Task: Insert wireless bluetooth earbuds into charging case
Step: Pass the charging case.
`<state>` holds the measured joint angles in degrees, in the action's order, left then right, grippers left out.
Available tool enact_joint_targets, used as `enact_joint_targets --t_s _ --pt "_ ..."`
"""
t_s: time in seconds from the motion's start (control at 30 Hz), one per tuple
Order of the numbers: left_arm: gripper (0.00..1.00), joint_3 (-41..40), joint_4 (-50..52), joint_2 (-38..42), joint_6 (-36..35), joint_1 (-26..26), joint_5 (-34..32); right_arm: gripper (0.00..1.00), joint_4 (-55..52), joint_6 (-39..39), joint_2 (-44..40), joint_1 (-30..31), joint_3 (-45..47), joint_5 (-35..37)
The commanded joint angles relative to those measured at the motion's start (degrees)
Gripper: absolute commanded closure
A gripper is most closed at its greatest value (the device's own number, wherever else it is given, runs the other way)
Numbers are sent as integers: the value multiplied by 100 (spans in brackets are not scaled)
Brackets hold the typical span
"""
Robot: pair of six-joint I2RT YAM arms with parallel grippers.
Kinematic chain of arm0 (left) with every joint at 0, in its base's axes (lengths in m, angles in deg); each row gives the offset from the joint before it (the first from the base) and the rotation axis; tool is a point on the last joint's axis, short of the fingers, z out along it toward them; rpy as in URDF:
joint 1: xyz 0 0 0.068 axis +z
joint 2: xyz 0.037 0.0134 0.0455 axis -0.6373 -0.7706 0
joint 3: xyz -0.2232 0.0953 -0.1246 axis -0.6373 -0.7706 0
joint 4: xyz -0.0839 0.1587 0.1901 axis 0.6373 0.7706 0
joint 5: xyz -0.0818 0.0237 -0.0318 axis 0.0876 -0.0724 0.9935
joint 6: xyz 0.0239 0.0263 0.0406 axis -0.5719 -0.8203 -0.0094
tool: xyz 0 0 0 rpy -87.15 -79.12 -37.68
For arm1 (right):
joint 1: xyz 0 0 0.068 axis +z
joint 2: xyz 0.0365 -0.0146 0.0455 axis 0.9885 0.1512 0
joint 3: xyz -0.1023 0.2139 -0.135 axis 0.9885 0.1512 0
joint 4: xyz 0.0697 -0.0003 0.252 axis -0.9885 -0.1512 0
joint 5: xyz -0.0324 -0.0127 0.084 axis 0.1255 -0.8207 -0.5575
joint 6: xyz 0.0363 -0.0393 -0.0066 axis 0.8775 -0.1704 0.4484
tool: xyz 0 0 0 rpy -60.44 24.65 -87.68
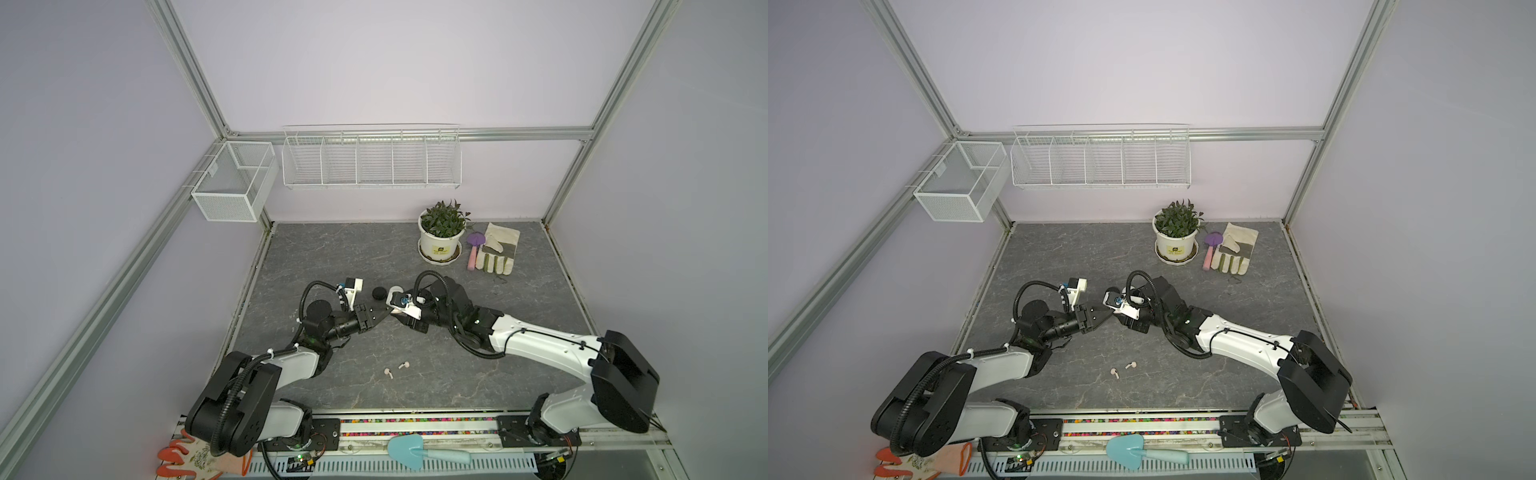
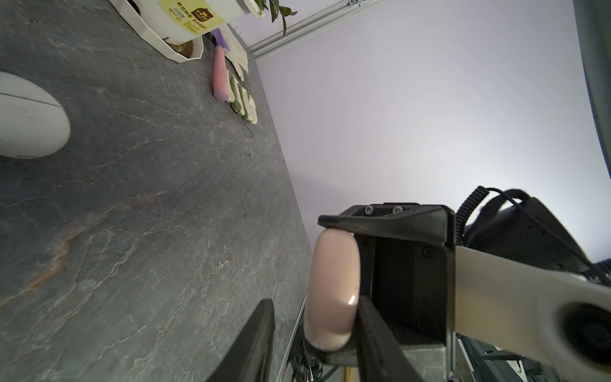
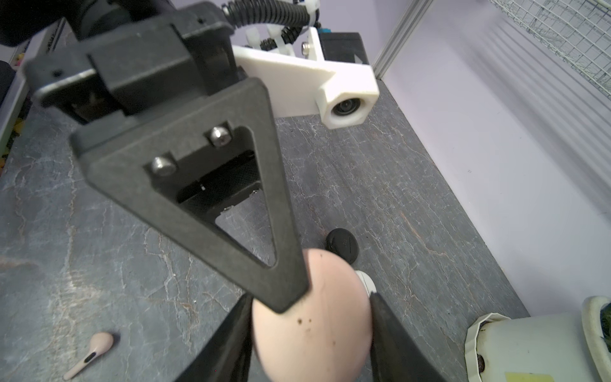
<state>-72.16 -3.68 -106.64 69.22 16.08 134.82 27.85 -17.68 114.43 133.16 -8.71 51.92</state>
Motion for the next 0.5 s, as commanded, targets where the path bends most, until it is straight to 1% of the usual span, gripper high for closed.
enact_joint_targets --t_s 0.0,0.1,0.17,0.27,0.4,0.47 --pt "62 103 -912 -262 384 -76 148 74 222 28 -118 68 6 -106" --pt "66 60 -1574 -531 639 -101 184 74 229 31 -76 88 -13 -87" --pt "72 26 -2108 -770 848 -109 203 73 243 30 -55 88 -30 -72" --pt "79 60 -2120 -898 890 -130 257 73 235 35 -49 100 -48 -44" --pt "80 15 -2110 -770 800 -139 209 73 219 32 -58 97 -57 -2" --pt "79 -11 -2109 -742 800 -138 208 73 211 19 -60 92 -57 35"
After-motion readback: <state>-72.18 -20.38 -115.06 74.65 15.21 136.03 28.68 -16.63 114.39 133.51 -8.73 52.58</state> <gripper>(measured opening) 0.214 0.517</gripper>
